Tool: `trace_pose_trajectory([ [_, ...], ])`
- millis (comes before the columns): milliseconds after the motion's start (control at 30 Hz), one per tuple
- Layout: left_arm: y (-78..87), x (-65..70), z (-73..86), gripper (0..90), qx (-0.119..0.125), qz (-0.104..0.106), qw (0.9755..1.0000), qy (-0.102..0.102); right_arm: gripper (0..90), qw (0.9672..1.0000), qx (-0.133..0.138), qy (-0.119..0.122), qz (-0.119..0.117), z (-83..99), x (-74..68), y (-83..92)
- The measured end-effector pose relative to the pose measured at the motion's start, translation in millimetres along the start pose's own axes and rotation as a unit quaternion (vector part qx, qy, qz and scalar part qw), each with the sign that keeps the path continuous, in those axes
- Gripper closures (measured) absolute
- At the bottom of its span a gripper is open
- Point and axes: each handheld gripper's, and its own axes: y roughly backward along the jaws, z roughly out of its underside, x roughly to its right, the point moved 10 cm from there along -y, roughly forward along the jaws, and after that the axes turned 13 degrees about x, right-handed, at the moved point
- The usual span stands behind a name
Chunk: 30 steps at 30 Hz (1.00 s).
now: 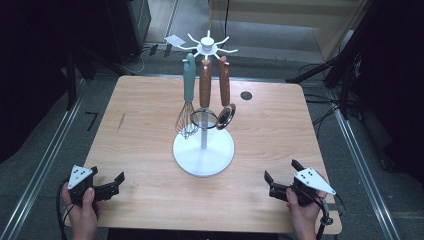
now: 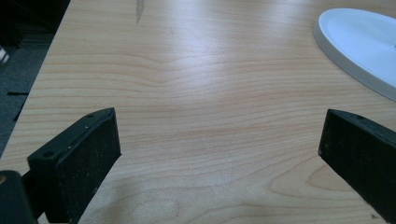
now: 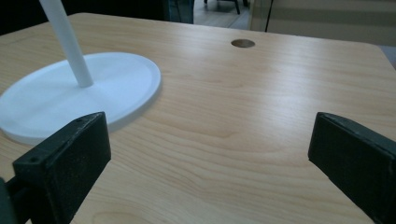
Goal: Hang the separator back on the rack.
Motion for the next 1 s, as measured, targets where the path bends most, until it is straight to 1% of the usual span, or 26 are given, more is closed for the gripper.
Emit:
trace_pose_trajectory([
  [33, 0.0, 0.0, 0.0, 0.0, 0.0, 0.0, 1.0, 0.0, 0.0, 1.0, -0.002, -0.001, 0.004, 2.0, 3.8, 1.2],
  [67, 0.0, -0.1, 0.1, 0.0, 0.0, 0.0, 1.0, 0.001, 0.0, 1.0, -0.002, -0.001, 0.004, 2.0, 3.8, 1.2],
  [100, 0.0, -0.1, 0.1, 0.0, 0.0, 0.0, 1.0, 0.001, 0.0, 0.9999, -0.007, -0.004, 0.012, 6.5, 11.8, 4.0],
  [133, 0.0, -0.1, 0.1, 0.0, 0.0, 0.0, 1.0, 0.001, 0.0, 0.9999, -0.007, -0.004, 0.012, 6.5, 11.8, 4.0],
  [167, 0.0, -0.1, 0.1, 0.0, 0.0, 0.0, 1.0, 0.0, 0.0, 0.9997, -0.011, -0.007, 0.02, 9.9, 18.8, 6.3],
  [200, 0.0, -0.2, 0.0, 0.0, 0.0, 0.0, 1.0, 0.001, 0.0, 0.9997, -0.011, -0.007, 0.02, 9.9, 18.8, 6.3],
  [300, 0.0, -0.2, 0.1, 0.0, 0.0, 0.0, 1.0, 0.001, 0.0, 0.9993, -0.017, -0.009, 0.032, 14.2, 29.4, 9.3],
  [400, 0.2, -0.2, -0.1, 0.0, 0.0, 0.0, 1.0, 0.002, 0.0, 0.999, -0.021, -0.011, 0.038, 18.2, 37.7, 12.2],
  [433, 0.1, -0.1, -0.1, 0.0, 0.001, 0.0, 1.0, 0.002, 0.0, 0.9988, -0.023, -0.014, 0.042, 20.1, 42.6, 14.6],
  [533, 0.1, -0.2, -0.1, 0.0, 0.001, 0.0, 1.0, 0.002, 0.0, 0.9984, -0.026, -0.012, 0.05, 23.4, 51.4, 18.7],
  [567, 0.0, -0.2, -0.1, 0.0, 0.001, 0.0, 1.0, 0.003, 0.0, 0.9984, -0.026, -0.012, 0.05, 23.4, 51.4, 18.7],
  [633, 0.0, -0.5, -0.2, 0.0, 0.001, 0.001, 1.0, 0.004, 0.0, 0.9976, -0.031, -0.018, 0.059, 26.2, 57.6, 22.1],
  [667, 0.2, -0.7, -0.2, 0.0, 0.001, 0.001, 1.0, 0.006, 0.0, 0.997, -0.033, -0.018, 0.067, 28.1, 62.8, 24.7],
  [700, 0.3, -0.9, -0.2, 0.0, 0.001, 0.002, 1.0, 0.008, 0.0, 0.9967, -0.034, -0.02, 0.07, 29.2, 66.1, 27.1],
  [733, 0.2, -1.0, -0.3, 0.0, 0.002, 0.001, 1.0, 0.008, 0.0, 0.9961, -0.036, -0.021, 0.077, 31.7, 72.5, 31.8],
  [767, 0.3, -0.9, -0.2, 0.0, 0.001, 0.0, 1.0, 0.007, 0.0, 0.9961, -0.036, -0.021, 0.077, 31.7, 72.5, 31.8],
  [833, 0.3, -0.5, -0.2, 0.0, 0.001, 0.001, 1.0, 0.004, 0.0, 0.9956, -0.04, -0.022, 0.082, 34.6, 77.4, 35.9],
  [900, 0.4, -0.4, -0.2, 0.0, 0.002, 0.0, 1.0, 0.004, 0.0, 0.9948, -0.043, -0.021, 0.09, 38.5, 86.1, 43.2],
  [933, 0.4, -0.6, -0.3, 0.0, 0.002, 0.0, 1.0, 0.004, 0.0, 0.9948, -0.043, -0.021, 0.09, 38.5, 86.1, 43.2],
  [967, 0.5, -1.0, -0.3, 0.0, 0.002, -0.002, 1.0, 0.004, 0.0, 0.9943, -0.04, -0.023, 0.096, 39.1, 91.6, 48.2],
  [1000, 0.5, -1.2, -0.4, 0.0, 0.003, -0.004, 1.0, 0.005, 0.0, 0.9943, -0.04, -0.023, 0.096, 39.1, 91.6, 48.2],
])
